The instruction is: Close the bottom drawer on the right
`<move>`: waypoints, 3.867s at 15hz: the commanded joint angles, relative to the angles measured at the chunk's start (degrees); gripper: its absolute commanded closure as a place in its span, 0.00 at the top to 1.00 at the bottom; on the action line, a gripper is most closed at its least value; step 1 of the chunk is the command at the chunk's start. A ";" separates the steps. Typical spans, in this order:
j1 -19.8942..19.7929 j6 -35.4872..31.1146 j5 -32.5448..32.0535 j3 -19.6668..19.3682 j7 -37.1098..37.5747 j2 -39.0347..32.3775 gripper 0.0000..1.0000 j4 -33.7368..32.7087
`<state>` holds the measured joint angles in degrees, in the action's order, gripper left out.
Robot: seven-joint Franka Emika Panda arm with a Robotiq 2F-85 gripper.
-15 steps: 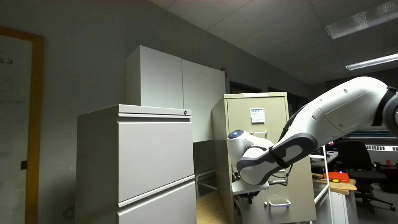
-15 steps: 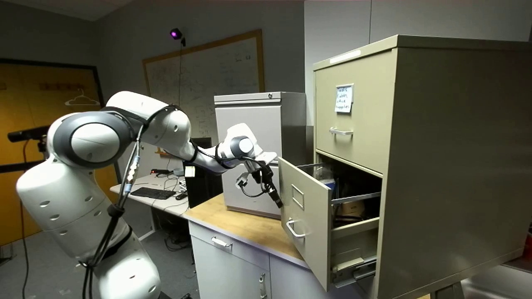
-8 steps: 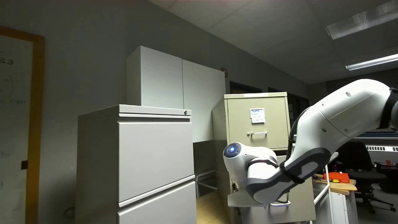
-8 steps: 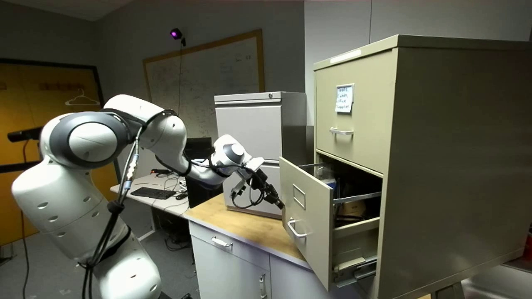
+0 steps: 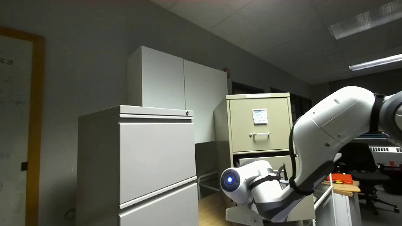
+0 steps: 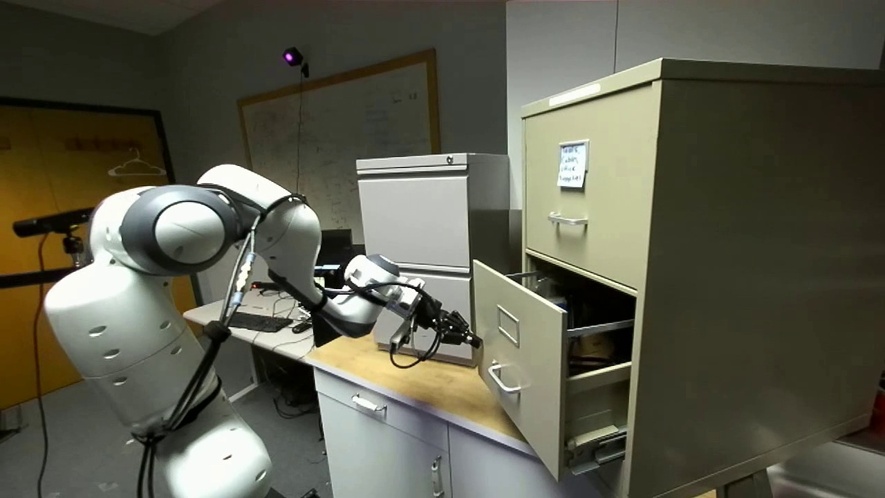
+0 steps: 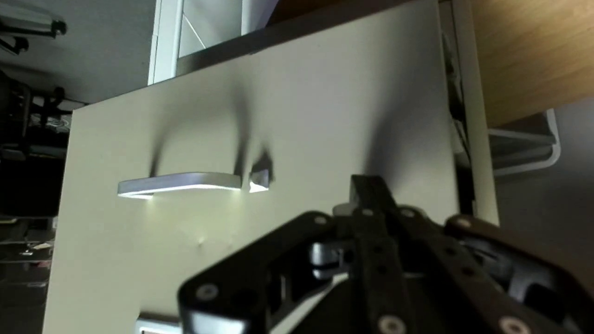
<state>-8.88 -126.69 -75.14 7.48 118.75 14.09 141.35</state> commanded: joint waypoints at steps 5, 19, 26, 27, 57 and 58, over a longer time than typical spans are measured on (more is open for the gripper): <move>5.50 17.45 -10.03 -3.01 13.30 -9.40 0.00 -9.38; 9.06 22.21 -10.99 -4.49 8.41 -12.15 0.00 -22.33; 11.23 21.83 -11.63 -4.55 7.58 -13.73 0.00 -26.37; 11.34 19.63 -10.85 -4.64 7.36 -12.99 0.00 -25.87; 7.64 12.29 0.03 -8.62 3.84 -10.57 0.00 -23.18; 7.72 12.92 0.31 -8.67 3.57 -11.17 0.00 -24.00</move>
<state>-0.64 -113.74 -74.20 -0.79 123.60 7.95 124.78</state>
